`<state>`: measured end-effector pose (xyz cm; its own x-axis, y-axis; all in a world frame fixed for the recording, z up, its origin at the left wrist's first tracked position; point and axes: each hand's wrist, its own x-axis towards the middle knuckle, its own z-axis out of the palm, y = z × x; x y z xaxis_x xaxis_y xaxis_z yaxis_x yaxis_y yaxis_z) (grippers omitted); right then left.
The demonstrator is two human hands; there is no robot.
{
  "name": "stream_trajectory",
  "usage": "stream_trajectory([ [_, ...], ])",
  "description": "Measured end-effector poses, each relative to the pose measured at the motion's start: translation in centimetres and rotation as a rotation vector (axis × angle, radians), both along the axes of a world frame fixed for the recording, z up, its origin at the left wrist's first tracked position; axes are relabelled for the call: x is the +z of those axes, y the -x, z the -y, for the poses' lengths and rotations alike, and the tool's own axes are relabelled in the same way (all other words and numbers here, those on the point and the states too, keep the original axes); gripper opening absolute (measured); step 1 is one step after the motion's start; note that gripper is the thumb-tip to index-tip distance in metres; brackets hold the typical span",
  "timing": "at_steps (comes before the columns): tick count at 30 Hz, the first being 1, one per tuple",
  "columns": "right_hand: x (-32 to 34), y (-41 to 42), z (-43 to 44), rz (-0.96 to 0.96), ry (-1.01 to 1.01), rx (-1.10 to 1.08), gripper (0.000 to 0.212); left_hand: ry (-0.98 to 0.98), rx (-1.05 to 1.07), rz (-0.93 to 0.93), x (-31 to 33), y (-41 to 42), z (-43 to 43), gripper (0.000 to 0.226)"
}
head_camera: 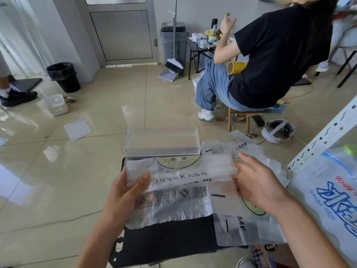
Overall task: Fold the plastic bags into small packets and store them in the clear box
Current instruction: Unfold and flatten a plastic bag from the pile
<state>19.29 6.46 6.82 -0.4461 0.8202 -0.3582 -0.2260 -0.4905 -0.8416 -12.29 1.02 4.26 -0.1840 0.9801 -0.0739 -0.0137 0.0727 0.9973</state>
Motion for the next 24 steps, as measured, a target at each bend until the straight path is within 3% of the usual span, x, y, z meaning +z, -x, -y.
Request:
stream_trajectory([
  [2,-0.3,0.3,0.0,0.028,-0.041,-0.024,0.059,-0.009,0.005,-0.009,0.0,-0.1,0.0,0.025],
  [5,-0.6,0.7,0.1,0.207,-0.117,-0.085,0.039,-0.012,-0.017,0.008,0.0,-0.2,-0.1,0.026],
  [8,-0.7,0.3,0.1,0.267,-0.118,-0.096,0.028,0.009,-0.007,0.113,0.3,-0.4,-0.2,0.027],
  [13,-1.0,-0.1,-0.1,0.317,-0.099,-0.171,0.028,0.110,-0.129,0.248,0.8,0.1,0.3,0.031],
  [16,-0.5,-0.2,0.1,0.314,-0.133,-0.204,0.022,0.168,-0.226,0.229,0.5,0.5,0.4,0.032],
  [24,0.4,-0.7,0.7,0.304,-0.140,-0.017,0.037,0.148,-0.094,0.101,-0.3,0.5,0.2,0.023],
])
